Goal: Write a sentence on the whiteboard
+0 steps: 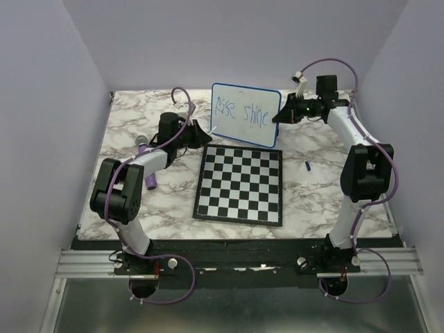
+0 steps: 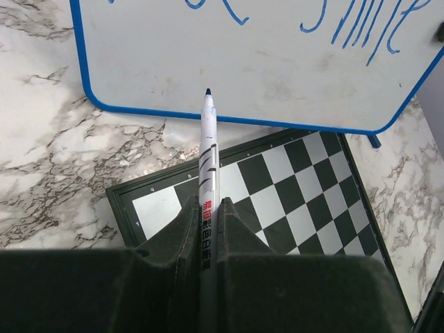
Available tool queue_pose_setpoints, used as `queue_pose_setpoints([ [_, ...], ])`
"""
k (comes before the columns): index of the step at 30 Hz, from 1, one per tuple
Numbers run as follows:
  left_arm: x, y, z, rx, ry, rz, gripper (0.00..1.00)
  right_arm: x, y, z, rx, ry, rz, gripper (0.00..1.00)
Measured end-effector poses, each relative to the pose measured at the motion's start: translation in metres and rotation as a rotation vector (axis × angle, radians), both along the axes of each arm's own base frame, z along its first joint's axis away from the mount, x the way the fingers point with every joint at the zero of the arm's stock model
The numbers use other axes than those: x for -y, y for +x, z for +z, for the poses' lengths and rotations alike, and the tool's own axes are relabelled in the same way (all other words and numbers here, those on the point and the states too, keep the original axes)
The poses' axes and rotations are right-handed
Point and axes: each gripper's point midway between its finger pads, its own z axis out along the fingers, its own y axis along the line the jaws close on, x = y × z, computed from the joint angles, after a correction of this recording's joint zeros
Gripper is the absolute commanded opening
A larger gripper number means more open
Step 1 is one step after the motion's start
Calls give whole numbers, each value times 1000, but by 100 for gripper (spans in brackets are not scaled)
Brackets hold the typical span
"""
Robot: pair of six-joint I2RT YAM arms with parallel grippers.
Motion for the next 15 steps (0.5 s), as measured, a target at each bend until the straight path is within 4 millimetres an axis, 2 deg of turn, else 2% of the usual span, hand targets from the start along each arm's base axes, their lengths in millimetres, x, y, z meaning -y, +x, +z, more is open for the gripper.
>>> queue_pose_setpoints([
  [15,5,-1,6,-6,-34,-19,0,5,2,0,-3,3,-13,0],
])
